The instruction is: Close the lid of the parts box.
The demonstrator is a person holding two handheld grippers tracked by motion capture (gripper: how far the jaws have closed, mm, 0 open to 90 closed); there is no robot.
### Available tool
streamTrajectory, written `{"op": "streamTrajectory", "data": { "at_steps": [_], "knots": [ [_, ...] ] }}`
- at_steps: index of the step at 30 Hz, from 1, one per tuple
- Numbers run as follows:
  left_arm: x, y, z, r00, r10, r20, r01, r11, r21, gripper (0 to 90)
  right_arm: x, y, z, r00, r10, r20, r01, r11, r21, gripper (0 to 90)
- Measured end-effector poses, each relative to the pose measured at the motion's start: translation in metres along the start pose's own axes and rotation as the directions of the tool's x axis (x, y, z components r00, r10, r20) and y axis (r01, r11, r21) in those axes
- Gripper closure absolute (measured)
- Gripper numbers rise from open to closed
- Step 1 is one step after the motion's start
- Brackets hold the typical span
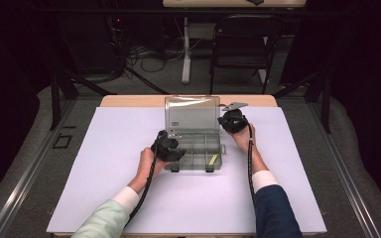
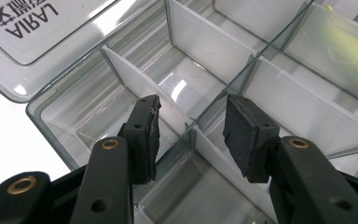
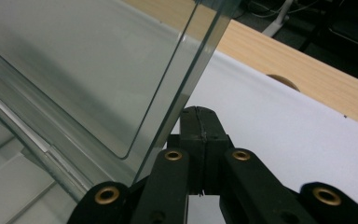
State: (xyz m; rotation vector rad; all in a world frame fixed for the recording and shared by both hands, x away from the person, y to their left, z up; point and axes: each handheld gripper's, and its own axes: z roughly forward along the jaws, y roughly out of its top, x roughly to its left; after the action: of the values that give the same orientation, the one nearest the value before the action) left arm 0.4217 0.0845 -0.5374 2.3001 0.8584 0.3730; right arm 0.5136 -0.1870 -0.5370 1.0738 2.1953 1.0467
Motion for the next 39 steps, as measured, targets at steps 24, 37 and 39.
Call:
{"op": "streamTrajectory", "data": {
  "at_steps": [24,37,39],
  "knots": [
    [-0.003,0.001,0.000,0.9997,-0.015,-0.020,0.015,0.9999,0.003,53.2,0.002,0.006,-0.018,0.9994,-0.030,-0.019,0.028,0.995,-0.095,90.0],
    [-0.001,-0.002,0.000,0.9992,-0.037,-0.011,0.037,0.9991,-0.019,51.7,0.004,0.006,-0.024,0.9983,-0.052,-0.025,0.049,0.991,-0.122,90.0],
    [-0.001,-0.002,0.000,0.9991,-0.042,-0.003,0.042,0.9988,-0.024,51.2,0.004,0.006,-0.025,0.9981,-0.055,-0.028,0.051,0.991,-0.125,90.0]
  ]
}}
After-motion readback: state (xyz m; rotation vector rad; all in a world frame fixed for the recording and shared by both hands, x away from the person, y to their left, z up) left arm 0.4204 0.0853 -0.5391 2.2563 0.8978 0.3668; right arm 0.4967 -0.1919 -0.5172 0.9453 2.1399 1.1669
